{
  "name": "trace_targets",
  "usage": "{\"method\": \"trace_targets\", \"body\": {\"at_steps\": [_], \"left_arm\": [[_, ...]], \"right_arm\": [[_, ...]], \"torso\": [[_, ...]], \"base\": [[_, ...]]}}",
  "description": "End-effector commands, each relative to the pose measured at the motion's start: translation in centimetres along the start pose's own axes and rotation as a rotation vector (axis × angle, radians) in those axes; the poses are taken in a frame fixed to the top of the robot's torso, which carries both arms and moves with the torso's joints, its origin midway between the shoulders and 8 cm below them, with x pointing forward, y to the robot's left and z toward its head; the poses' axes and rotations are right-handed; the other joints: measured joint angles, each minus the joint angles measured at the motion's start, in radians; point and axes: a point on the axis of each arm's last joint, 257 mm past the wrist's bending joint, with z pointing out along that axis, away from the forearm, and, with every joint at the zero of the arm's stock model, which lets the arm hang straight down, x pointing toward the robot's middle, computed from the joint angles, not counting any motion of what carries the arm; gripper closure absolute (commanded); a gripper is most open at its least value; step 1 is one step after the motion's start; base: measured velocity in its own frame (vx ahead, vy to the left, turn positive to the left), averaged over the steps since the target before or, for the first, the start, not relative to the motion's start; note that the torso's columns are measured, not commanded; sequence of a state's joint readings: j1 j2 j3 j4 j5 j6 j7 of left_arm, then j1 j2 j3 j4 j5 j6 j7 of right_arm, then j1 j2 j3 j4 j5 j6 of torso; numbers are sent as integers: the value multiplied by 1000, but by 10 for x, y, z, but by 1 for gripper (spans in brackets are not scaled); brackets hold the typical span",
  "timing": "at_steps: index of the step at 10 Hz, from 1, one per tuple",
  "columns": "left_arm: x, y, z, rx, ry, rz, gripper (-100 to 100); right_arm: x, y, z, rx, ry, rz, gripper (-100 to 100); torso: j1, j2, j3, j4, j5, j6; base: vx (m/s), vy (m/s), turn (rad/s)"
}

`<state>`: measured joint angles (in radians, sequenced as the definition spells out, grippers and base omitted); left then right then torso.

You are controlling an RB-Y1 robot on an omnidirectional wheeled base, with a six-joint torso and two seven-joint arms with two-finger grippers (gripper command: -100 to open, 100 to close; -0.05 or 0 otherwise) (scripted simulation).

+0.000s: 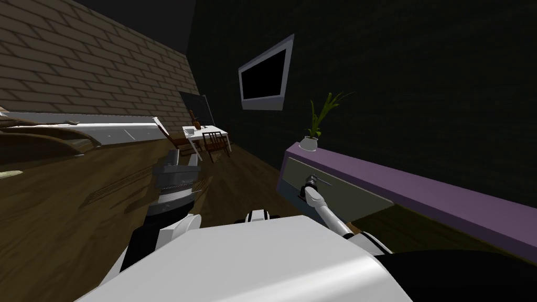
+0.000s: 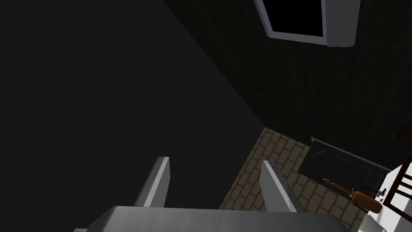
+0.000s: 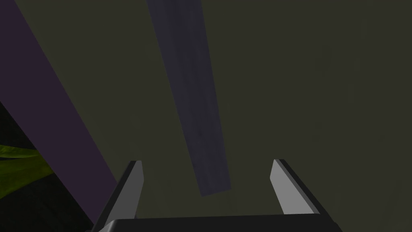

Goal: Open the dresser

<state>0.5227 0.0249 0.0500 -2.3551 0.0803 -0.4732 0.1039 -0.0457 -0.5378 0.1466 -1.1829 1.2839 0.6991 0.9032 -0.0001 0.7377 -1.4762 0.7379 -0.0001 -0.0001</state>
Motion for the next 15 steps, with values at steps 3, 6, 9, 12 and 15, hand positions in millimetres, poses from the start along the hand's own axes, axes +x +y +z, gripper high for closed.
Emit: {"method": "trace_targets", "body": {"at_steps": [3,6,9,12,15], "left_arm": [[0,0,0,0,0,0,0],[0,0,0,0,0,0,0],[0,0,0,0,0,0,0],[0,0,0,0,0,0,0],[0,0,0,0,0,0,0]], "right_arm": [[-29,12,-4,-8,-24,-5,100],[-77,25,-8,-15,-67,-8,100],[-128,37,-16,-24,-115,-16,100],[-182,48,-31,-36,-172,-26,100],[-239,53,-47,-40,-238,-42,100]], "torso": [[-3,3,2,1,-1,1],[-4,3,2,0,-1,4],[-5,1,0,-2,-2,6],[-4,1,0,-2,-2,5],[-3,2,1,0,0,5]], "base": [[-19,-23,-152],[-33,-51,-151],[-36,-48,-181],[-31,-48,-170],[-32,-53,-166]]}}
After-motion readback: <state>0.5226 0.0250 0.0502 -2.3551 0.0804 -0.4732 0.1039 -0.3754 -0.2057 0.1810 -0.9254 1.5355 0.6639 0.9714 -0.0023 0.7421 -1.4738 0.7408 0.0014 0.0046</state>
